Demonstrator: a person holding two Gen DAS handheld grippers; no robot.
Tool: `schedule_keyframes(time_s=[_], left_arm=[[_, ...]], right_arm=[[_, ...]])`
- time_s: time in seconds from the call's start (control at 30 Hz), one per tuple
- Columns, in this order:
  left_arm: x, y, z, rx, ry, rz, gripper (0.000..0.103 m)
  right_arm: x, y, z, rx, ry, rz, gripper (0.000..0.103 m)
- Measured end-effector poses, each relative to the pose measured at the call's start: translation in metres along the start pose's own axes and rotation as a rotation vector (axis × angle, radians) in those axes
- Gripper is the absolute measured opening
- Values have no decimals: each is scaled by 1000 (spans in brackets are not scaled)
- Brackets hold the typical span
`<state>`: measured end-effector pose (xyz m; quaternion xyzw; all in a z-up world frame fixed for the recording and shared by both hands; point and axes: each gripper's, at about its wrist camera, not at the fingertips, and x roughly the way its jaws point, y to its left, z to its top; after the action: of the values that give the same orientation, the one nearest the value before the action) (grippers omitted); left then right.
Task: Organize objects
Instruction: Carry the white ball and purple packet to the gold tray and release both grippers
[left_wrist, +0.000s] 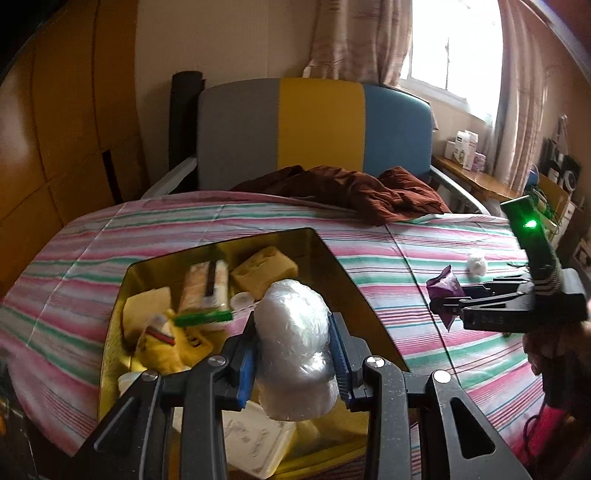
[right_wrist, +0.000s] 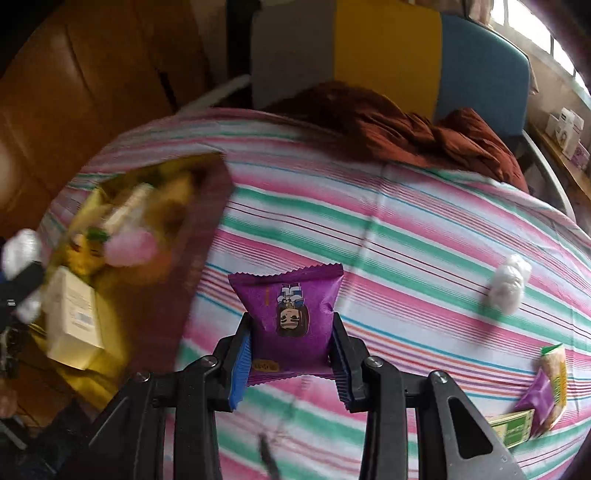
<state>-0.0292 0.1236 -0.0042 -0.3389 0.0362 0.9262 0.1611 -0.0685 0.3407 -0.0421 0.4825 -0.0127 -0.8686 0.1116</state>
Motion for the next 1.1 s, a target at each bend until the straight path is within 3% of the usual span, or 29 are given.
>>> schedule_keyframes(time_s=[0.17,0.53,0.67,0.8,0.87,0.9,0.93,1.1], left_arm=[[-11,25,-2,-50,-14,3,36],[-45,113,-40,-212,24,126,36],[-42,122,-52,-236,53,130,36],[-33,109,-53,-212,68,87,37],[-27,103,-54,-207,84,72,48],[-23,102,-55,-215,97,55,61],[-21,101,-55,-223,99,44,67],[-20,100,-53,-212,85,61,68]], right_arm=[[-17,40,-1,-18,-53,82,38],[-21,114,-8,-104,-82,187,38],[-17,120,-5,-82,-87,186,38],[-16,121,0,-41,-101,184,40],[-14,122,2,-27,-104,182,57],[-13,122,2,-22,-103,180,61],[-12,123,2,-21,-100,181,64],[-9,129,-2,-37,-84,162,66]])
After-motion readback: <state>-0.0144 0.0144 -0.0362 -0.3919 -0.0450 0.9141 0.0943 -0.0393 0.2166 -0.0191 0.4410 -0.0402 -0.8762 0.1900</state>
